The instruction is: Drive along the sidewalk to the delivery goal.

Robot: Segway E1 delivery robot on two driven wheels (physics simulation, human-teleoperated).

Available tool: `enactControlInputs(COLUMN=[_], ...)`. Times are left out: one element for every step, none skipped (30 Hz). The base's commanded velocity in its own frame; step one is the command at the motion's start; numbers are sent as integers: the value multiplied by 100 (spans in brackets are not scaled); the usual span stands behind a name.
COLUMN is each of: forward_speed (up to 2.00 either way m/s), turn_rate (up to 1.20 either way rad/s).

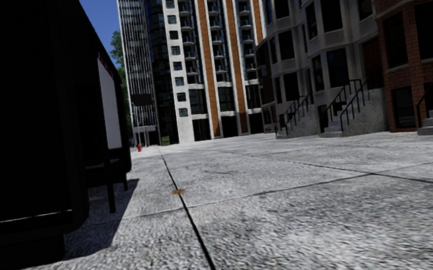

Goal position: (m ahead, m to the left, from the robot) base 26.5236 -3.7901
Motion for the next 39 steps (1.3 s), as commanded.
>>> enactControlInputs(forward_speed=[200, 200, 200, 200, 200, 200, 200, 200, 200, 200, 200, 200, 200, 200, 200, 200, 200, 200, 200, 200, 200, 200, 200, 200, 200, 200, 200, 200, 200, 200, 200, 200, 200, 200, 200, 200, 200, 200, 200], turn_rate=[0, 0, 0, 0, 0, 0, 0, 0, 0, 0, 0, 0, 0, 0, 0, 0, 0, 0, 0, 0, 0, 0, 0, 0, 0, 0, 0, -17, -22, -22, -23, -23, -13, 0, 0, 0, 0, 0, 0])
